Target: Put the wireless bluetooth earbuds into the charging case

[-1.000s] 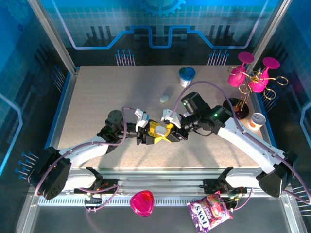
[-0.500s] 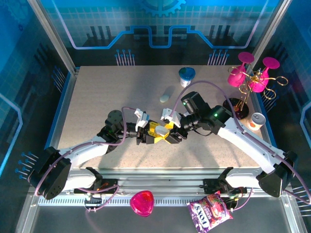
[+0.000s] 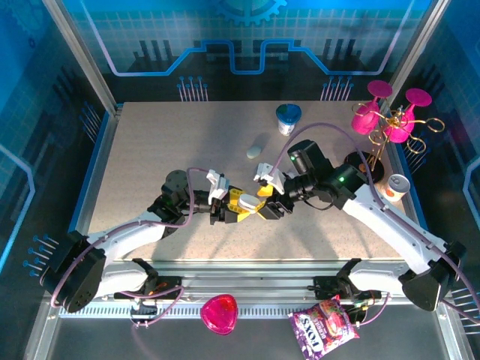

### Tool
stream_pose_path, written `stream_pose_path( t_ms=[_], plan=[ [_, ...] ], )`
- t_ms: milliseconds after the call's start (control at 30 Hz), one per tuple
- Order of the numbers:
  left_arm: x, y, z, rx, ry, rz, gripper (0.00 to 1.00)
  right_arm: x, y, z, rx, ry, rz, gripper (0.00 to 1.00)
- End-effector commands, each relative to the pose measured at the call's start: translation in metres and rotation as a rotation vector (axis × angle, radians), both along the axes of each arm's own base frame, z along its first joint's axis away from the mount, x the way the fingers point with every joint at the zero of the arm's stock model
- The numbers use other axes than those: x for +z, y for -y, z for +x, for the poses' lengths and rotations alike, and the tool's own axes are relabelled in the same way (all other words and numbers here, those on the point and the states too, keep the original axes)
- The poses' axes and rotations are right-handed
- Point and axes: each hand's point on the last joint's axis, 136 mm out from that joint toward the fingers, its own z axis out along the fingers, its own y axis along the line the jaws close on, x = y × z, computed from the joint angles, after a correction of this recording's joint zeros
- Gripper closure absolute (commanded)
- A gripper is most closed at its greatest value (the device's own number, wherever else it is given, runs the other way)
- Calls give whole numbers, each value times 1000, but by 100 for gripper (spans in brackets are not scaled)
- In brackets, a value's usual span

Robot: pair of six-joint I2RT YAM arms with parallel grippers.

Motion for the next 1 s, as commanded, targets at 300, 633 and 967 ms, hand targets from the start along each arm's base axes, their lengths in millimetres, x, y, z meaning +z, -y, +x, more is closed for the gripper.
stream_pose_path(
  t_ms=[300,633,967],
  plan=[
    [4,-2,-16,-66,75,-14,76,17,10,25,-130,68,47,42],
    [8,-25,32,257,156,-88,76,51,27,45,-317,197,278,19],
    [29,-45,33,378,232,-147,76,-31,97,134,-968,-149,371,23]
  ],
)
